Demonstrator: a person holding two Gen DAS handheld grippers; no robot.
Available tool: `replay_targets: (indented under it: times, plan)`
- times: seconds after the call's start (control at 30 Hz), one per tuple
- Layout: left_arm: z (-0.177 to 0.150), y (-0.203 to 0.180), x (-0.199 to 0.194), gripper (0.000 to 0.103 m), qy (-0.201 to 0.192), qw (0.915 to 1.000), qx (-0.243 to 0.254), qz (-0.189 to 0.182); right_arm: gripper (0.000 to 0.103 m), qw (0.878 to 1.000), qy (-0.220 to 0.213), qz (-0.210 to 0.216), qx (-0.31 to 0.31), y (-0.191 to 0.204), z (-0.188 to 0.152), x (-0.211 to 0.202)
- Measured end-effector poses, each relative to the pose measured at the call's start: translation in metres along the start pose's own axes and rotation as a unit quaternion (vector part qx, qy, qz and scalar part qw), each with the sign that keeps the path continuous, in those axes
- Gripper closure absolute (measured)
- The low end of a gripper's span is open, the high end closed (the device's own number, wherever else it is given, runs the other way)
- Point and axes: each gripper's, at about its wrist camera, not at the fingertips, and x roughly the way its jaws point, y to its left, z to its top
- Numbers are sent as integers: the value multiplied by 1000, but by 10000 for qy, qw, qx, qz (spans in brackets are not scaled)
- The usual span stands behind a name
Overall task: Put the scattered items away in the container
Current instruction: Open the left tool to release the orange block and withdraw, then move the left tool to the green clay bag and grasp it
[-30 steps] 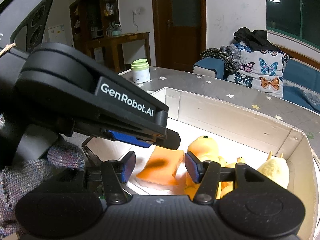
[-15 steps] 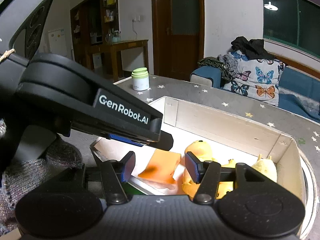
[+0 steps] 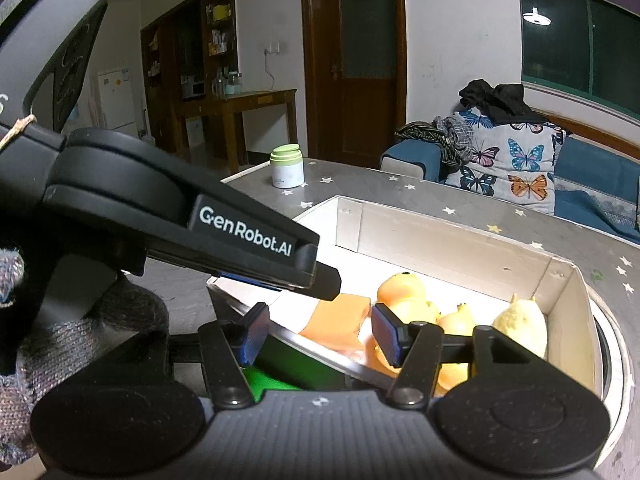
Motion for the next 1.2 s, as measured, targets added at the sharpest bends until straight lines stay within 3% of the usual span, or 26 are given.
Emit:
replay_targets:
  times: [0.07, 0.4, 0.53, 0.8, 1.2]
  plan:
    - [-2, 0, -2, 67, -10, 10000, 10, 3, 40, 10000, -16, -12, 3, 2, -3, -3]
    - [-18, 3, -19, 67, -90, 9999, 75, 31, 39, 10000, -40, 19, 54, 10, -18, -19]
    - [-25, 9, -26, 67, -107, 9999, 21, 40, 32, 10000, -65, 8, 42, 14, -24, -25]
    - [-35, 21, -37, 67, -181, 9998, -49, 89, 31, 9999, -147, 15, -5, 20, -34, -40]
    - [-52, 42, -24, 67, 110, 9991, -374, 151, 27, 9997, 136, 172, 56, 25, -51, -29]
